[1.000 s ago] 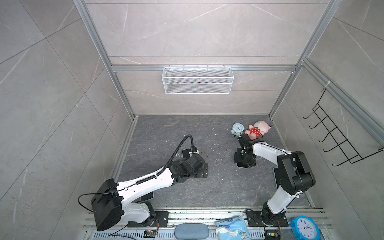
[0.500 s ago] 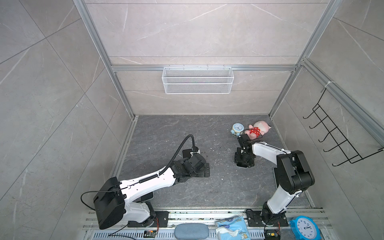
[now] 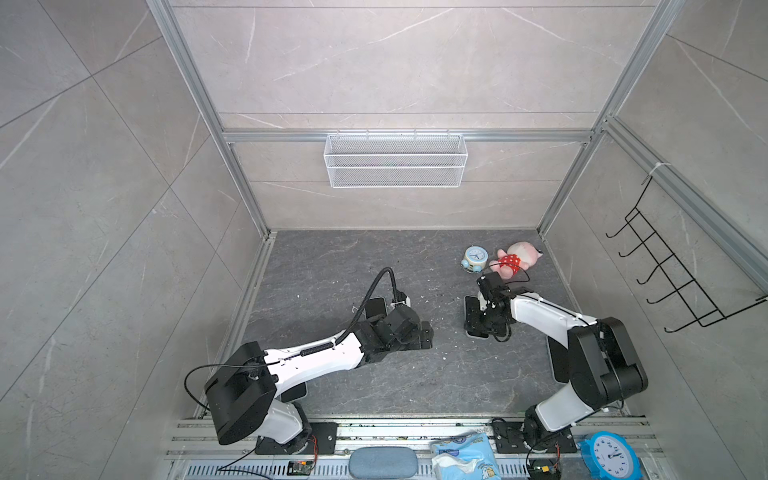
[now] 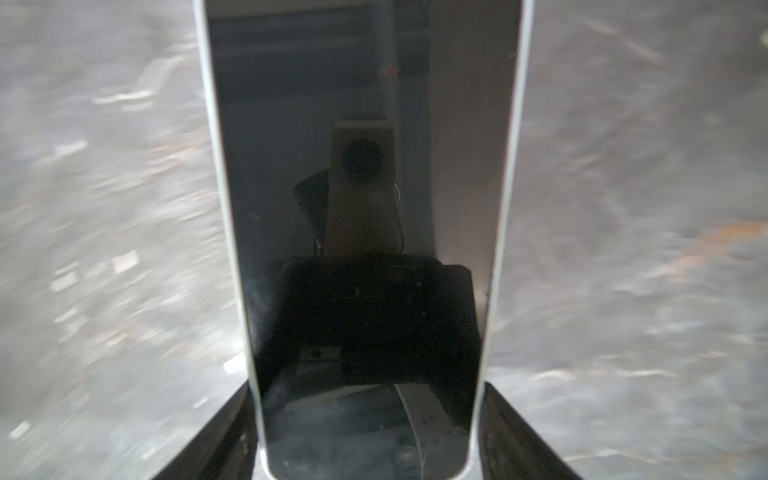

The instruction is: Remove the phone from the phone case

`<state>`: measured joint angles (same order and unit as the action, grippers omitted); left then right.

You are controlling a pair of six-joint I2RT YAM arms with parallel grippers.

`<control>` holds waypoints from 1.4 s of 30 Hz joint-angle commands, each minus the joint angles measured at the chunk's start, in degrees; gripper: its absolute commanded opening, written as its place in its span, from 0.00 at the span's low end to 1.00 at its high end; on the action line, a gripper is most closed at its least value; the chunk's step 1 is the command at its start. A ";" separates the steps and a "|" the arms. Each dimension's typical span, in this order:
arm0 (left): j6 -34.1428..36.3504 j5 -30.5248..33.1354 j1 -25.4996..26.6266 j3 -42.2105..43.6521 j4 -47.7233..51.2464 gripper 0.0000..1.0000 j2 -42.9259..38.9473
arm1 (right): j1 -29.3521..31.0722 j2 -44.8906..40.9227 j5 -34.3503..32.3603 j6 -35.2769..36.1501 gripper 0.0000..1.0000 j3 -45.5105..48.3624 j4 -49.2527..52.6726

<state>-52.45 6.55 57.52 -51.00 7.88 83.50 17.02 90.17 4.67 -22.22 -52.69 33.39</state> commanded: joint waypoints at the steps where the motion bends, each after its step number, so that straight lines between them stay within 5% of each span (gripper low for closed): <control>1: -2.87 -4.33 -1.20 1.37 -8.91 0.96 1.56 | 5.08 -4.06 5.16 1.98 0.28 1.48 -5.34; 22: -14.29 -12.55 -7.50 11.13 -37.91 0.79 9.81 | 15.93 -9.58 14.23 2.22 0.22 8.52 -15.09; 42: -15.58 -14.19 -9.39 12.58 -44.90 0.34 13.85 | 18.99 -10.17 16.32 2.71 0.17 9.18 -15.68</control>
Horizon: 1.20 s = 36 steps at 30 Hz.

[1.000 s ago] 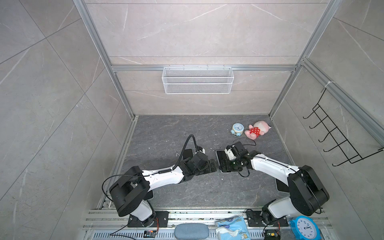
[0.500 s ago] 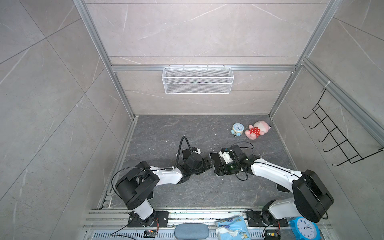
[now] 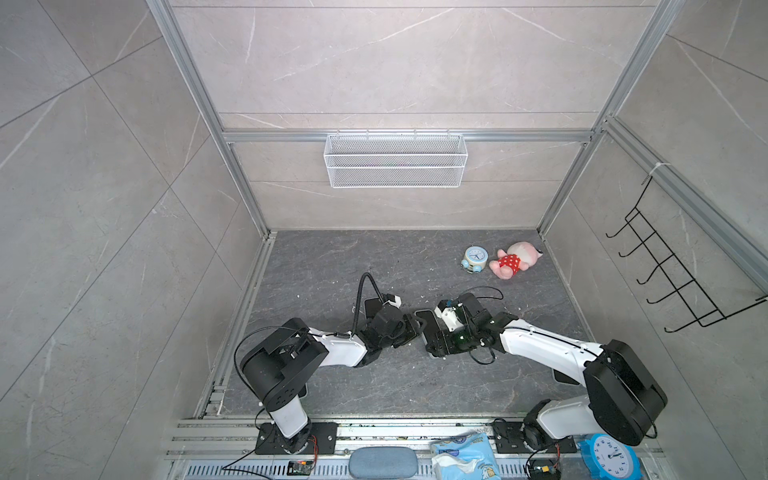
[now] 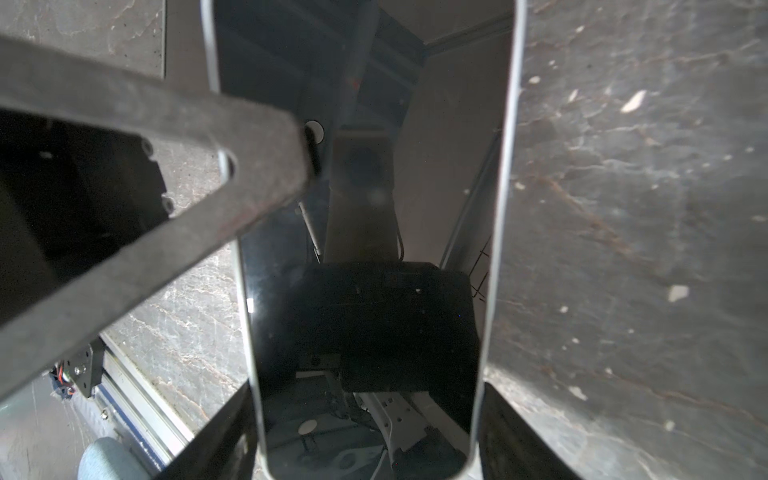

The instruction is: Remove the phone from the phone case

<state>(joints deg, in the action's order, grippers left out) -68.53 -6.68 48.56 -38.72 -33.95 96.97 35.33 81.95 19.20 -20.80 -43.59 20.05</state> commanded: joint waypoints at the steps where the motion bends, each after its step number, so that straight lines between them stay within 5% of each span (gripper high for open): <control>1: 0.51 -1.05 -0.59 0.33 -3.24 0.32 0.54 | 0.83 -1.96 1.89 1.29 0.17 0.17 -2.39; 10: 0.21 -1.16 -1.01 1.60 -5.23 0.02 0.90 | 1.22 -2.15 2.41 1.59 0.17 -0.18 -2.03; 14: -0.36 -0.15 -1.05 2.41 -5.42 0.00 -0.24 | 1.24 -3.06 2.66 0.16 0.18 0.32 -2.84; 16: -0.94 0.62 -1.01 2.96 -5.96 0.00 -1.09 | 1.23 -4.44 3.15 -1.32 0.32 1.07 -3.80; 18: -1.30 1.99 -1.01 3.85 -6.93 0.00 -2.62 | 1.25 -6.60 3.56 -3.57 0.60 1.72 -4.47; 20: -1.23 3.49 -1.01 4.58 -7.92 0.00 -4.42 | 1.23 -9.62 3.28 -6.47 0.73 2.71 -5.39; 27: -3.19 11.11 -0.95 9.53 -13.43 0.00 -11.84 | 1.23 -20.13 4.44 -17.44 0.89 4.39 -9.91; 36: -2.03 17.39 -0.92 13.02 -17.37 0.00 -20.73 | 1.23 -29.89 4.19 -30.90 0.96 8.41 -16.84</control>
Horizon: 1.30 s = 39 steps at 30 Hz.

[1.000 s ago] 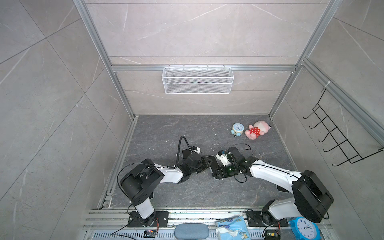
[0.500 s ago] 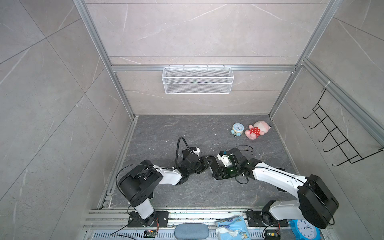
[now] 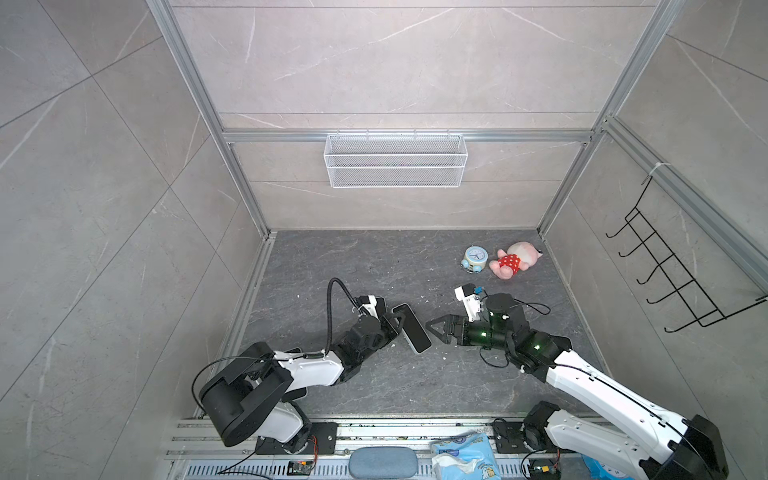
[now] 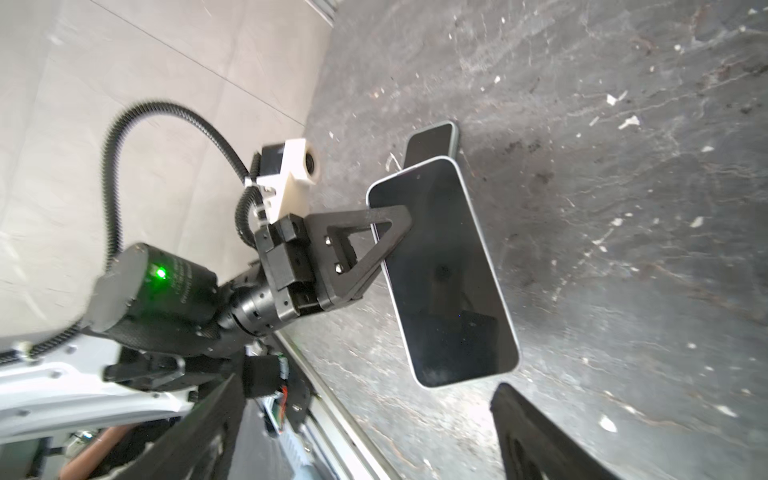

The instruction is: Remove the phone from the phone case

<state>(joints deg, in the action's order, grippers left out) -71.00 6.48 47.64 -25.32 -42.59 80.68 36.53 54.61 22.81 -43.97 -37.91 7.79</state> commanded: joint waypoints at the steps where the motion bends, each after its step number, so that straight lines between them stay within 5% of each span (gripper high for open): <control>1: 0.73 4.70 0.00 -0.15 -9.51 0.00 -5.17 | 0.03 -3.33 0.57 -9.52 0.96 3.74 -5.92; 18: -9.17 14.25 0.38 3.45 -24.95 0.00 -8.29 | 0.29 -12.16 -2.56 -29.16 0.90 19.49 -32.76; 39: -20.77 29.50 11.00 3.18 -30.63 0.00 -3.52 | 8.30 -0.93 -8.81 -29.50 0.57 23.43 -55.01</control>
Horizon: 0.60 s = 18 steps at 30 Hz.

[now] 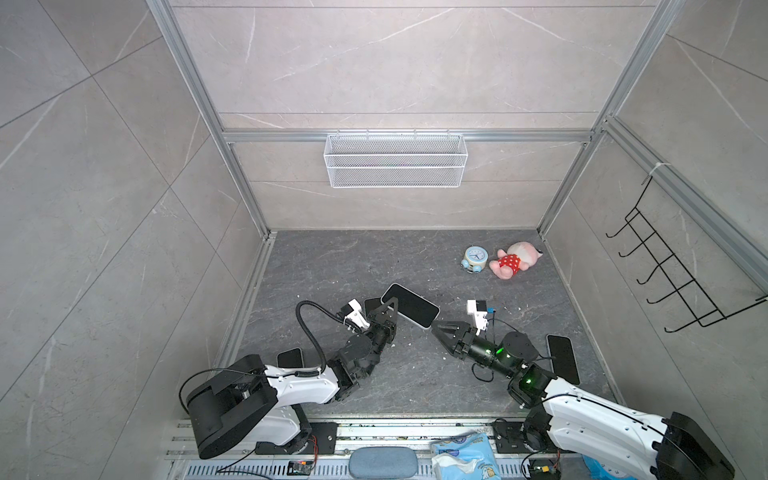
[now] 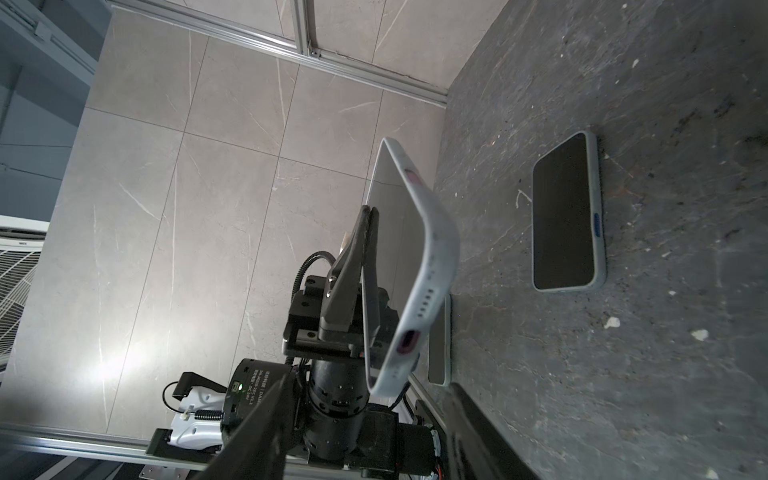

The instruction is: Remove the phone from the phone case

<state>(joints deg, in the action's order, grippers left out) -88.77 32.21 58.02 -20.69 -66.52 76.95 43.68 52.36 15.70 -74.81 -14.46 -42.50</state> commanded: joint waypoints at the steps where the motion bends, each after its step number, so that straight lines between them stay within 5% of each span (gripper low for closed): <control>1: -2.99 3.89 0.75 -1.46 -6.67 0.00 0.31 | 1.52 1.80 -1.94 1.55 0.56 -0.11 -5.06; 18: -3.20 6.33 2.44 -1.12 -2.37 0.00 -1.11 | 3.36 4.21 -4.69 2.00 0.34 1.16 -7.95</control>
<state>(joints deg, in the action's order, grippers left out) -91.35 36.56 59.83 -20.69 -66.17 77.93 46.61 56.29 12.16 -73.52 -14.39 -47.05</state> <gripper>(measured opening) 0.115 0.343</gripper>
